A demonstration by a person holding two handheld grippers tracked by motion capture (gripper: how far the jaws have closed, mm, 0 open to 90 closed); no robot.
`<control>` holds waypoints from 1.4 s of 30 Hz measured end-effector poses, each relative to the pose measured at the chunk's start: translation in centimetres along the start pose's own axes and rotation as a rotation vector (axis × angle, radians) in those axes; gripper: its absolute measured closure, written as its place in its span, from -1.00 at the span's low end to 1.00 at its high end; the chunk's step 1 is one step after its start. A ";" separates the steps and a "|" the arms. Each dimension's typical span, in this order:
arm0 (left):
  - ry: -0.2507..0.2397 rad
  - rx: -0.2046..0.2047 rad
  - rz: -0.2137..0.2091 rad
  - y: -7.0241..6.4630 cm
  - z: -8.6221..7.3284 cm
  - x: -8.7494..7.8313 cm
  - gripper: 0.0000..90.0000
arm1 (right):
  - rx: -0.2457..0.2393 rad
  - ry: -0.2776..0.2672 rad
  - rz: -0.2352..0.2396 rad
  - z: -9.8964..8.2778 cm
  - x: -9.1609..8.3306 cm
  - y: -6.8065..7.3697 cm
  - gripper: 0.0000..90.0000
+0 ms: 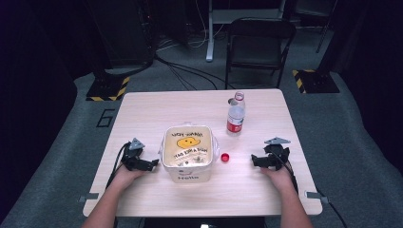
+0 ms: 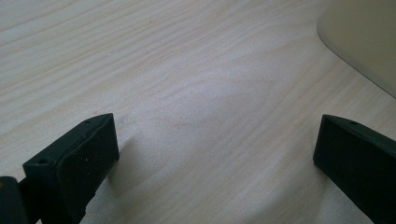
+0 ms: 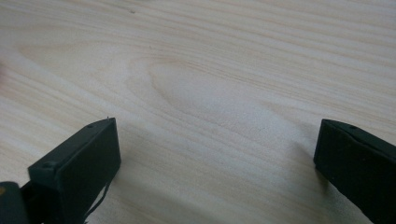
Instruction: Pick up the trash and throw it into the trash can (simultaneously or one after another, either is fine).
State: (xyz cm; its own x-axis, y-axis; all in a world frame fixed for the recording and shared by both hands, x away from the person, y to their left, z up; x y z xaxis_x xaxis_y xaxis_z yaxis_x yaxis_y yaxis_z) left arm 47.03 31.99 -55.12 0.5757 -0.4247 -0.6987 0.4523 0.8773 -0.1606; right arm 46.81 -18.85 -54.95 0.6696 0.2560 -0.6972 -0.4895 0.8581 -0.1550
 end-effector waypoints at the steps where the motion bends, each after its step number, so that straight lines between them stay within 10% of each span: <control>1: 0.000 0.000 0.000 0.0 0.0 0.0 -1.00 | 0.000 0.000 0.000 0.0 0.0 0.0 -1.00; 18: 0.009 0.009 -0.004 -0.1 0.2 0.1 -1.00 | -0.001 0.044 0.011 -0.1 -1.7 -0.6 -0.20; 33: 0.000 0.002 -0.002 -0.2 0.2 0.3 -1.00 | -0.070 -0.063 0.009 1.6 -4.2 1.1 -0.21; 42: 0.001 0.002 0.003 -0.2 0.3 0.4 -1.00 | -0.018 -0.046 0.040 1.7 -4.1 1.2 -0.46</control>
State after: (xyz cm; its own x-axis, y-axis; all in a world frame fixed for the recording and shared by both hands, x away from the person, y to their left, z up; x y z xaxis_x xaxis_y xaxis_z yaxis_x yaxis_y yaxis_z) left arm 47.37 31.55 -55.11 0.5765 -0.4220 -0.6997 0.4521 0.8780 -0.1572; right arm 44.42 -18.08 -51.04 0.6739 0.3109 -0.6702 -0.5264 0.8386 -0.1402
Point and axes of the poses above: each handheld gripper's, and its own axes: x roughly forward along the jaws, z roughly out of its top, y roughly to its left, the point moved 3 cm from there along x, roughly forward along the jaws, and after that the axes turned 13 degrees about -x, right-handed, at the moved point
